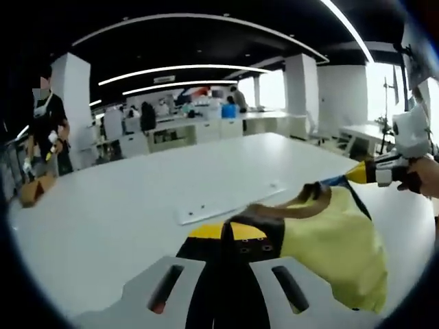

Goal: Fold the garment on the visible template until the final outline fits inside the template.

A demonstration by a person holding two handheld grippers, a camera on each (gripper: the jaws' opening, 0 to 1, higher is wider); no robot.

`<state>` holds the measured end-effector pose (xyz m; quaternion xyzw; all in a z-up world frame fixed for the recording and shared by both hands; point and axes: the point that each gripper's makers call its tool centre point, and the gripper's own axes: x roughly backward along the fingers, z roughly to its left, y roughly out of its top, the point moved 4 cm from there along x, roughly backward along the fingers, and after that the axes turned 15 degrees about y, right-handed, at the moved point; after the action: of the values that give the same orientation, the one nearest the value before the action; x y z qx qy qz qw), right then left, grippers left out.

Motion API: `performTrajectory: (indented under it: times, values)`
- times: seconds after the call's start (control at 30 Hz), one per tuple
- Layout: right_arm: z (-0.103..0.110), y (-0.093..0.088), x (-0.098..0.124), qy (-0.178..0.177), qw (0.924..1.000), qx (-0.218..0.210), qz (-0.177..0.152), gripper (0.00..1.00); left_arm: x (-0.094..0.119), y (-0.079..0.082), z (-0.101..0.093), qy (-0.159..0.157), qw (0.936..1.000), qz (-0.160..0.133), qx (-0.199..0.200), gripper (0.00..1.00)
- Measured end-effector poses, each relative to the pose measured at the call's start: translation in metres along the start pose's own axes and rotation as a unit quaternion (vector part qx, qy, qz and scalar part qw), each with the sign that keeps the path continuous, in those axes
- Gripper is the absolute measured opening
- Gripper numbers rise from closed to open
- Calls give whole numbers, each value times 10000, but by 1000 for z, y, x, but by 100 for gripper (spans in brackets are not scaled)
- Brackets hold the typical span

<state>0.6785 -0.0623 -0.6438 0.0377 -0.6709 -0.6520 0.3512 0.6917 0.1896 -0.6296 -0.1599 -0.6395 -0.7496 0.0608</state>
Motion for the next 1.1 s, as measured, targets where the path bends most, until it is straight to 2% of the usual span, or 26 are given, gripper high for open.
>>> performTrajectory:
  times: [0.1,0.33,0.47,0.57,0.83,0.93,1.1]
  values:
    - [-6,-10,-9,-15,9998,-142,138,0,-11,-12,-1,49,9998,187,65,0]
    - [-13,-34,-29,47,9984,-417,380,0,-30,-39,-3,61,9986,481,-216,0]
    - [-17,-45,-37,-10,9971,-552,519,0,-36,-54,-1,67,9975,701,-33,0]
    - [-18,-52,-41,-28,9961,-631,612,0,-41,-63,4,102,9966,807,-115,0]
    - [-17,-56,-45,21,9958,-655,642,0,-40,-72,8,59,9953,938,-226,0]
    - [-17,-52,-43,-2,9963,-629,584,0,-37,-71,8,-32,9955,939,-107,0]
    - [-10,-45,-37,133,9964,-682,494,13,-30,-64,8,-44,9962,849,-201,0]
